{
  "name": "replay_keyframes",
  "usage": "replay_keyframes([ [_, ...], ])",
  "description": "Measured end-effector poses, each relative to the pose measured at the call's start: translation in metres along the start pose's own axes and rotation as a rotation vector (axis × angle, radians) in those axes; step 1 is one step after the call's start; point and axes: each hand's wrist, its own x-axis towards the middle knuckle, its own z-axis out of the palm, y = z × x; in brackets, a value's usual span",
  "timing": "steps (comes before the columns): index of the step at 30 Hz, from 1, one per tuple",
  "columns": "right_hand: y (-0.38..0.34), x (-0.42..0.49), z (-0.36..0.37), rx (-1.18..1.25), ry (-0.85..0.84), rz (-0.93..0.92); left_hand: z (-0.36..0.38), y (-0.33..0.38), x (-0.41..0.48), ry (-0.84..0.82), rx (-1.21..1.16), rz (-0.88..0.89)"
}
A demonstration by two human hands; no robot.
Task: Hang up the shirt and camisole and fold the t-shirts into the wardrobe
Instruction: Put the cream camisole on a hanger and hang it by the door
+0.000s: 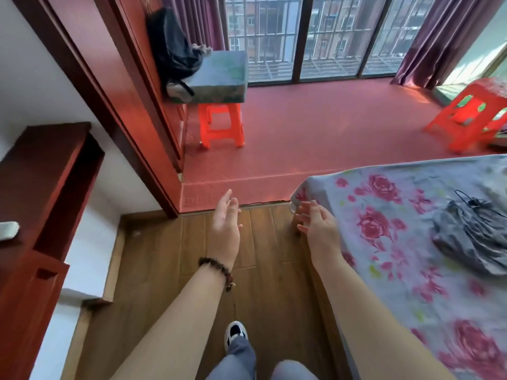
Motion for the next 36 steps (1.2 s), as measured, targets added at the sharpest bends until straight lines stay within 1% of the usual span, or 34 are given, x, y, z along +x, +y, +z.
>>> replay_keyframes([
  [3, -0.017, 0.052, 0.030, 0.042, 0.046, 0.005, 0.004, 0.019, 0.063, -0.036, -0.005, 0.003],
  [7, -0.032, 0.115, 0.047, 0.104, 0.134, 0.023, 0.023, 0.036, 0.138, -0.097, 0.001, -0.009],
  [13, -0.057, 0.221, 0.060, 0.083, 0.215, -0.008, 0.081, 0.048, 0.250, -0.176, 0.002, 0.001],
  [19, -0.092, 0.365, 0.065, 0.124, 0.272, -0.019, 0.169, 0.077, 0.372, -0.243, 0.017, 0.001],
  [24, -0.141, 0.476, 0.041, 0.142, 0.356, -0.053, 0.256, 0.123, 0.467, -0.333, 0.015, 0.049],
  [29, -0.165, 0.551, 0.013, 0.161, 0.476, -0.050, 0.335, 0.147, 0.533, -0.403, -0.053, 0.008],
  [36, -0.165, 0.643, -0.015, 0.252, 0.639, 0.015, 0.444, 0.148, 0.610, -0.605, 0.025, -0.007],
])
